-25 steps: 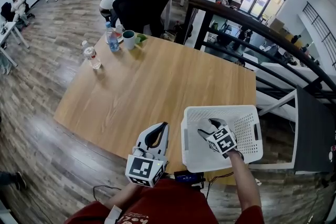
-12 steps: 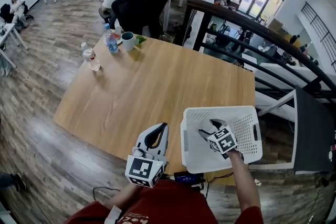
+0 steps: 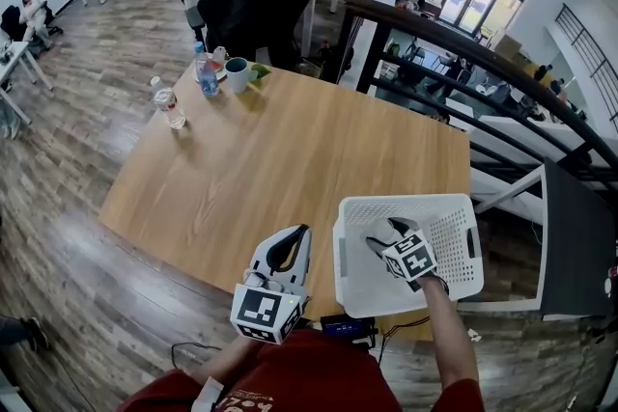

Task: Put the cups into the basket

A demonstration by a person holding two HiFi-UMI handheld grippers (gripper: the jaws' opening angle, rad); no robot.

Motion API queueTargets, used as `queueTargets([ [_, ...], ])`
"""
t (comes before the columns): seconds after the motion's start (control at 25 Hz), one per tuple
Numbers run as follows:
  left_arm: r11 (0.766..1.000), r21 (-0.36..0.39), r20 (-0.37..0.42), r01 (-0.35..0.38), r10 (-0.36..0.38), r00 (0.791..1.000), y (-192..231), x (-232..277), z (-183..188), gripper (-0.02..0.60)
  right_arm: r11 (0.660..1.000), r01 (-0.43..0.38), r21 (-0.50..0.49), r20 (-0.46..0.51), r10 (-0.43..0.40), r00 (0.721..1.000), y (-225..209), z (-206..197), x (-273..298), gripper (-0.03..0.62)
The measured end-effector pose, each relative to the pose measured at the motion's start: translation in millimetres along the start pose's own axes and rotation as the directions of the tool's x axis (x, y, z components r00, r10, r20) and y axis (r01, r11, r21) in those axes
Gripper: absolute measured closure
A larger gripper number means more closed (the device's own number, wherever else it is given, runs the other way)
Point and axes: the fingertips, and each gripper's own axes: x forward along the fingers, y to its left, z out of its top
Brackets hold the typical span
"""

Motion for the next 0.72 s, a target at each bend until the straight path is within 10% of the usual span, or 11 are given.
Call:
queueTargets([
  [0.72, 1.0, 0.002, 0.012, -0.001, 0.001, 1.0, 0, -2, 5, 0.575, 0.996, 0.084, -0.018, 0.045, -0.083, 0.996, -19, 9, -22, 0.272],
])
